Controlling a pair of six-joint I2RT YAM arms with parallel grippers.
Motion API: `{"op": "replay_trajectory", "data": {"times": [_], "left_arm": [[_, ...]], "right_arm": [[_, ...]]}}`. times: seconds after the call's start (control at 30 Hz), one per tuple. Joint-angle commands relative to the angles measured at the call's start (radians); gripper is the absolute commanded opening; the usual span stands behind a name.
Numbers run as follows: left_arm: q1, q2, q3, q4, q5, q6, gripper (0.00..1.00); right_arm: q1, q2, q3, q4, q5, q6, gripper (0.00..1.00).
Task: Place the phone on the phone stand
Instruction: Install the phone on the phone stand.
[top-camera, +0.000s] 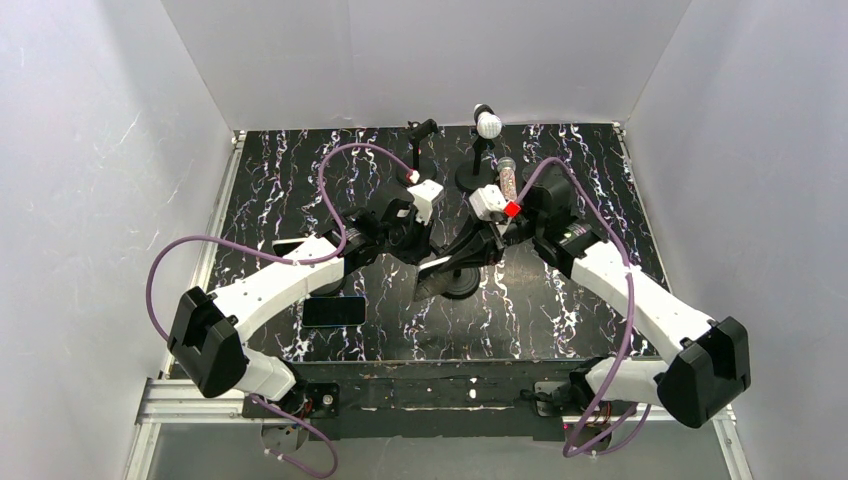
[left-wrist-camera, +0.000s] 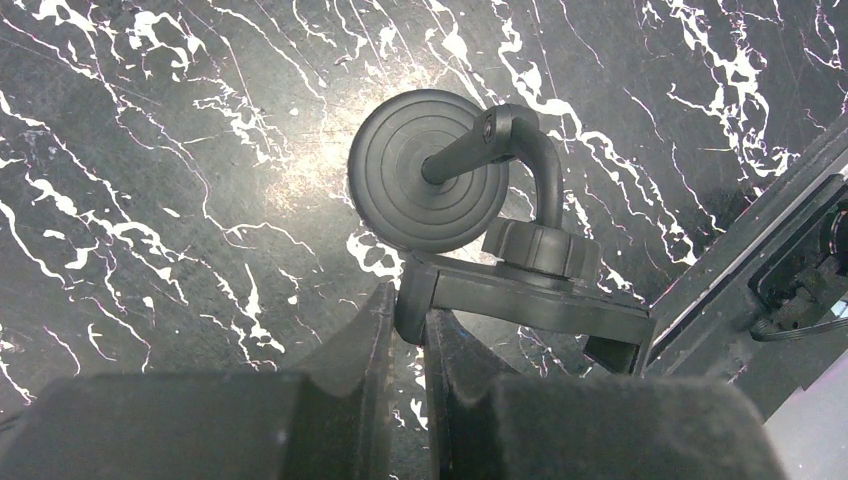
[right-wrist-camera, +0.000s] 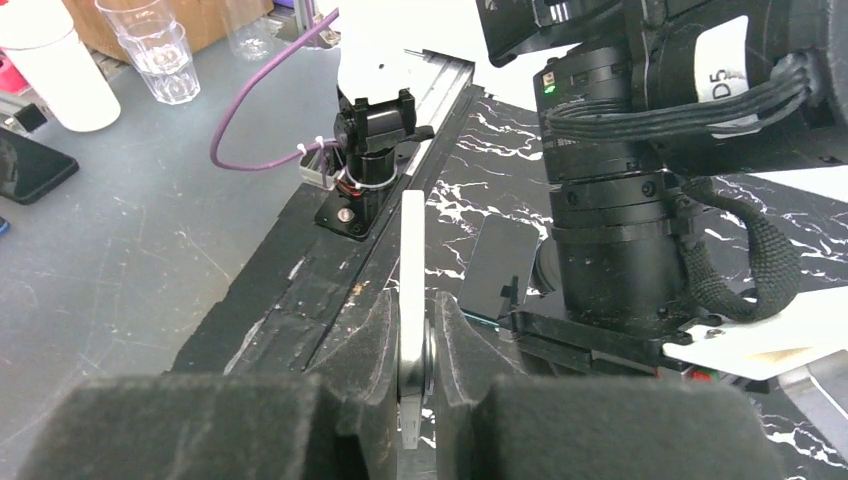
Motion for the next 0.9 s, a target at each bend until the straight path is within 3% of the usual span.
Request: {"op": "replay_trajectory", "data": {"times": [0.0,0.2,0.87], "left_arm": [[-0.002,-0.055,-0.003,0.036,0.054,-0.005,0.0],[-0.002,-0.071,-0.009,0.045,0.05,0.0,0.0],[-0.002,-0.074,-0.02,0.048,0.067,0.01,0.0]], "right_arm": [[0.007,0.03,0.017,0.162,-0.056,-0.036,0.01],[0.003,0.061,0.027,0.097,-0.052,-0.177,0.01],[-0.056,0.159,0.094,-0.046,-0.08,-0.325,0.01]]}}
